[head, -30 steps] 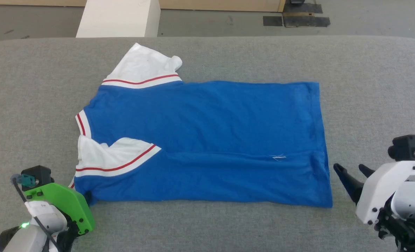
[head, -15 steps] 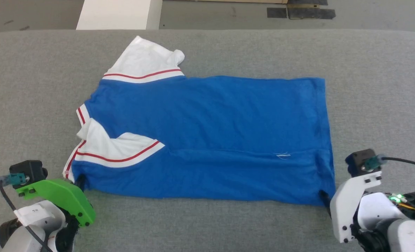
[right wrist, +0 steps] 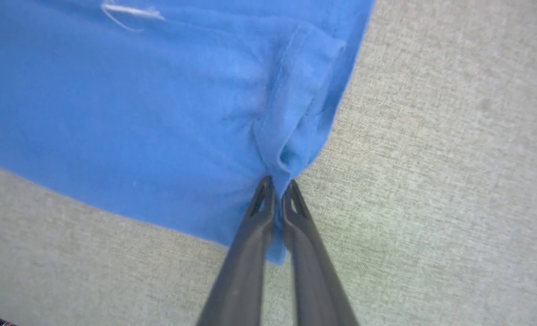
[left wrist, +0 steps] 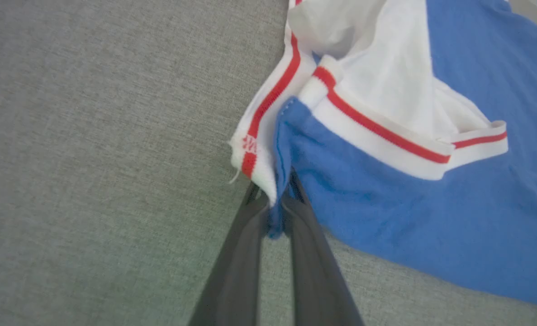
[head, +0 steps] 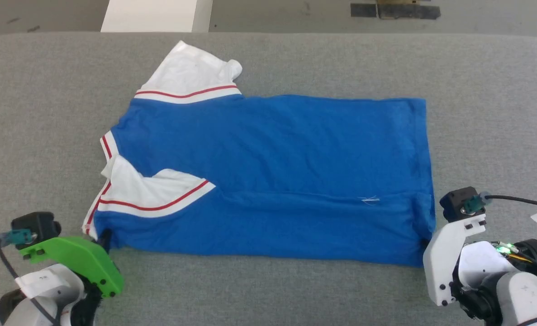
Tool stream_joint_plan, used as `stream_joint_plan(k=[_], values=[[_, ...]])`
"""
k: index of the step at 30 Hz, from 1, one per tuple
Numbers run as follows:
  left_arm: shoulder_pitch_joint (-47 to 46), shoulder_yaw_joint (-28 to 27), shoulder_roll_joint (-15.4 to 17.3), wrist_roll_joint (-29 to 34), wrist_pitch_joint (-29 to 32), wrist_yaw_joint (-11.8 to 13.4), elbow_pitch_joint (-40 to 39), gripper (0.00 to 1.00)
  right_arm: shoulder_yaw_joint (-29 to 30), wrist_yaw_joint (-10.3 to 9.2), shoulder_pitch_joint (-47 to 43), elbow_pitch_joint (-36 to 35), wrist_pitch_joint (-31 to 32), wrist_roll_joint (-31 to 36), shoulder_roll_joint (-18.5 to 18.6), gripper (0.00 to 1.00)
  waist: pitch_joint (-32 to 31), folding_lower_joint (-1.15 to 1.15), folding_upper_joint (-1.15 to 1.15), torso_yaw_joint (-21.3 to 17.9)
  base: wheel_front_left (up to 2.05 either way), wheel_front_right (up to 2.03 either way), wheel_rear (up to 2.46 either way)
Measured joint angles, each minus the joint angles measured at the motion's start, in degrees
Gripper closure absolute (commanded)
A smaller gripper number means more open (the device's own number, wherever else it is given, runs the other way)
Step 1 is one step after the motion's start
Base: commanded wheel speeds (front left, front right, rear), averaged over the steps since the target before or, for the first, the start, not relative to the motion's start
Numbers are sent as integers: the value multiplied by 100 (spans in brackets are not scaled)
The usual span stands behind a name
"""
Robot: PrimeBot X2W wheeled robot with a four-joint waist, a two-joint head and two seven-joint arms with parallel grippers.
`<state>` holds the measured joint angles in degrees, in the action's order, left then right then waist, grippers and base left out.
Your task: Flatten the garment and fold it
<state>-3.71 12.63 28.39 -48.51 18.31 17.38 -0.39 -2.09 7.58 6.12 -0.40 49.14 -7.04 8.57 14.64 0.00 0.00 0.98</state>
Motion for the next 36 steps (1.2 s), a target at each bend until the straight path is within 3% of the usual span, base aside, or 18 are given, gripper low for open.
stream_joint_plan(k=[5,10,18,19,20,21,22,28,36], values=[[118,-125,133,4,-22,38,-176,100,112,0,-16,-252,9,-274,180,100,-177,0,0,-18,0,0,0],[403,-152,233,10,140,237,-503,100,318,1,-247,-638,290,-525,426,100,-395,0,0,-17,0,0,0],[1052,7,89,-265,516,444,-454,100,302,1,-892,-622,861,-689,461,100,-588,0,0,-56,0,0,0],[1078,30,57,-296,532,444,-397,94,315,1,-912,-582,850,-690,452,100,-595,0,0,-62,0,0,0],[1082,49,26,-316,536,444,-336,45,332,1,-914,-535,811,-690,447,100,-605,0,0,-69,0,0,0],[1081,56,11,-341,557,444,-303,0,334,1,-913,-495,777,-689,447,51,-618,0,0,-74,0,0,0],[1080,48,11,-344,556,444,-281,0,342,1,-913,-457,732,-686,441,0,-634,0,0,-79,0,0,0],[1031,-237,210,-301,419,489,-642,0,620,0,-829,-537,487,-772,336,0,-748,0,0,-108,0,0,0],[-146,-570,570,191,-402,127,-1116,0,1262,0,177,-825,-460,-599,78,0,-693,0,0,-172,0,0,0]])
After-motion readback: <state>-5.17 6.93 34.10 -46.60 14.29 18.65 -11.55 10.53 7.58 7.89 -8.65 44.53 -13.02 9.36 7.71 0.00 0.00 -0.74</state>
